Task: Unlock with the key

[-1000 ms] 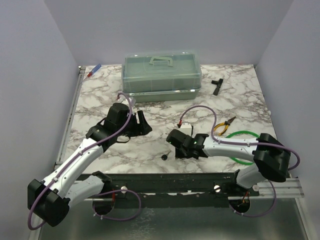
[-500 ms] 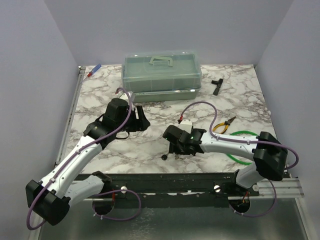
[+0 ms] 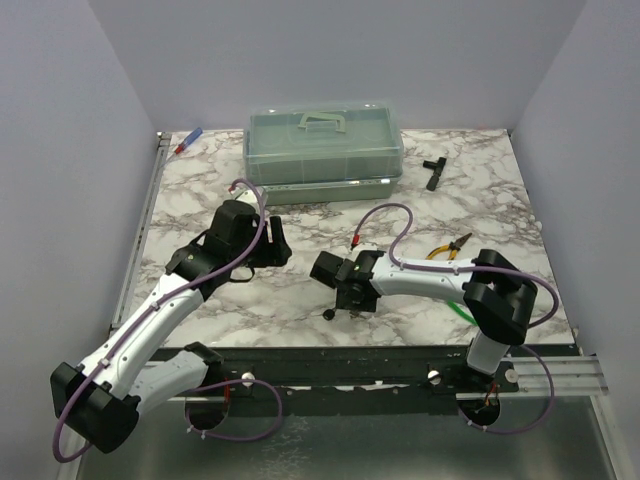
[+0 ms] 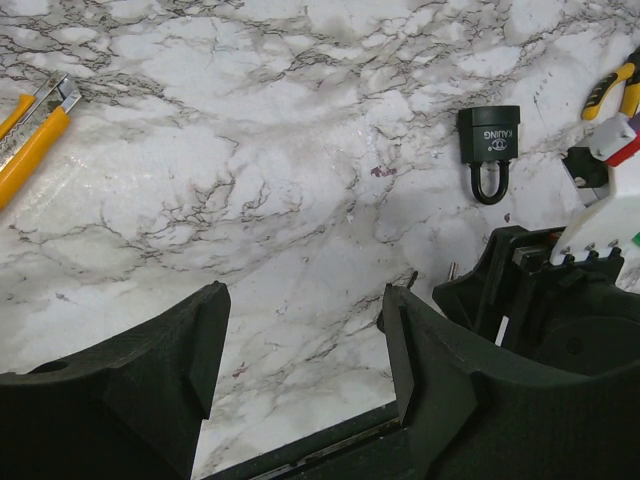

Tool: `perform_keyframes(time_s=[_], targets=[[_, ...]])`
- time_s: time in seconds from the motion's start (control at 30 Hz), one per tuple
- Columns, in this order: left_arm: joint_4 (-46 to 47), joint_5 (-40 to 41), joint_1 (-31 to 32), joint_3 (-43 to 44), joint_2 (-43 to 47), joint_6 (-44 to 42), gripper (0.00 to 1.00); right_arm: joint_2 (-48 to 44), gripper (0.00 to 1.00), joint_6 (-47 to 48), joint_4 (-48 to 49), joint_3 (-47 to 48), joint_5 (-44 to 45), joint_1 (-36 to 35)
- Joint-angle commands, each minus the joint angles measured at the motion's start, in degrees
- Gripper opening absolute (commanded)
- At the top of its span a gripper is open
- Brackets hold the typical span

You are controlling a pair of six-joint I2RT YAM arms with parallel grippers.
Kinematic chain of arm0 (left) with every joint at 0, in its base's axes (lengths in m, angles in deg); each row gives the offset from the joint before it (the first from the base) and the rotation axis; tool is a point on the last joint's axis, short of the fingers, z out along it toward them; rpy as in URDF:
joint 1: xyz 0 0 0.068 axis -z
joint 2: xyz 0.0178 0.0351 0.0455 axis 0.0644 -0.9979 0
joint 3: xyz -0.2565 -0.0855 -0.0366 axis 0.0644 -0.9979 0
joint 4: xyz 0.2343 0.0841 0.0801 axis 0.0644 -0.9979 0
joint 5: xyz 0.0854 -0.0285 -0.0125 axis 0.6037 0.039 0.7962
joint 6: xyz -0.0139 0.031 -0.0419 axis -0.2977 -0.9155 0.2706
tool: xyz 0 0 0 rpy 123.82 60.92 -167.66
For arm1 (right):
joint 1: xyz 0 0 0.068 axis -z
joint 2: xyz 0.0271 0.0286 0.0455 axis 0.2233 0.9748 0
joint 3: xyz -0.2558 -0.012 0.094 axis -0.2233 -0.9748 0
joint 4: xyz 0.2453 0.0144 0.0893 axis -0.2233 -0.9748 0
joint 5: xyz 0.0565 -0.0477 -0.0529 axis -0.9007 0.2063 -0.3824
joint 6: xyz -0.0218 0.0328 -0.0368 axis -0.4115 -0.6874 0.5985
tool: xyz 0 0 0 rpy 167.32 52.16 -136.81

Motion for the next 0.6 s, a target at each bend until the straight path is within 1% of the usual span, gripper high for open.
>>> perform_keyframes(time_s=[0.0, 0.2, 0.37, 0.57], targets=[[-0.56, 1.05, 0.02, -0.67, 2.01, -1.04, 0.69, 2.54, 0.49, -2.02, -3.02, 1.85, 0.88, -0.43], [-0.53, 1.12, 0.02, -0.67, 2.52, -1.06, 0.69, 3.31, 0.46, -0.94, -0.44, 1.35, 0.30, -0.45], [-0.55, 1.20, 0.02, -0.66, 2.44, -1.06, 0.69, 3.78, 0.39, -0.53, 0.35, 0.88, -0.37, -0.43], [-0.59, 1.52, 0.02, -0.68, 2.35, -1.01, 0.69, 3.84, 0.33, -0.70, 2.10, -0.50, -1.71, -0.44]])
